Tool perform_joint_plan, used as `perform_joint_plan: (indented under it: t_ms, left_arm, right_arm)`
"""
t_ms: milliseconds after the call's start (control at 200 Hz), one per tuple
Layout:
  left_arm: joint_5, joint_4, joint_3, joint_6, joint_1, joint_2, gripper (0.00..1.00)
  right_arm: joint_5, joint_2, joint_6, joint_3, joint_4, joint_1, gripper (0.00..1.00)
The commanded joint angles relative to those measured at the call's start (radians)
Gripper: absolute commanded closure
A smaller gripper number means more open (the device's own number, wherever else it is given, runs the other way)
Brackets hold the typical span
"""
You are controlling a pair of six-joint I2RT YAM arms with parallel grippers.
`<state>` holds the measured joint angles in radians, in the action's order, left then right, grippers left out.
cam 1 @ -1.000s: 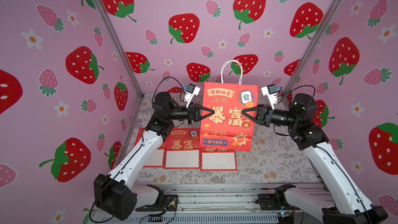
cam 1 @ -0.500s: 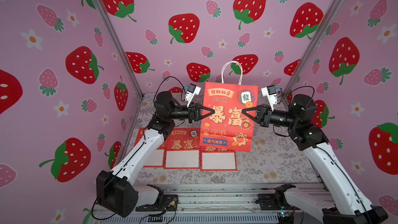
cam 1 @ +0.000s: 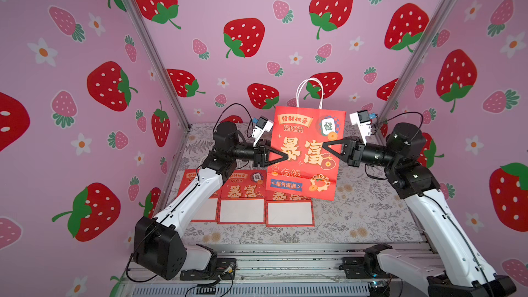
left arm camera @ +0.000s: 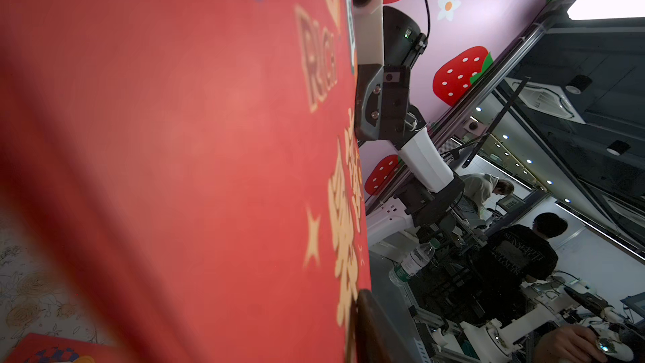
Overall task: Put away the paper bag
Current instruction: Press the paper bag.
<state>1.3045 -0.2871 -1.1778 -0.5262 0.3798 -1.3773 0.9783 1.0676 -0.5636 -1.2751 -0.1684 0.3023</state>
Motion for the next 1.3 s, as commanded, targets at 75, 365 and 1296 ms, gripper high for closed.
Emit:
perform_joint_plan:
  t_ms: [75,365,1296]
  left_arm:
    - [0.017,0.024,-0.027,0.066,0.005,0.04,0.67]
    - [-0.036,0.019,-0.023,0.066,0.005,0.072,1.0]
    - [-0.047,-0.042,-0.007,0.01,-0.007,0.086,1.0]
  right_arm:
    - [0.023,-0.021,-0.015,-0.024,0.014,-0.023,1.0]
    - [0.036,-0.015,0.009,-0.022,-0.039,-0.025,0.93]
    - [0.026,-0.07,-0.107,0.131,0.101,0.004,0.39]
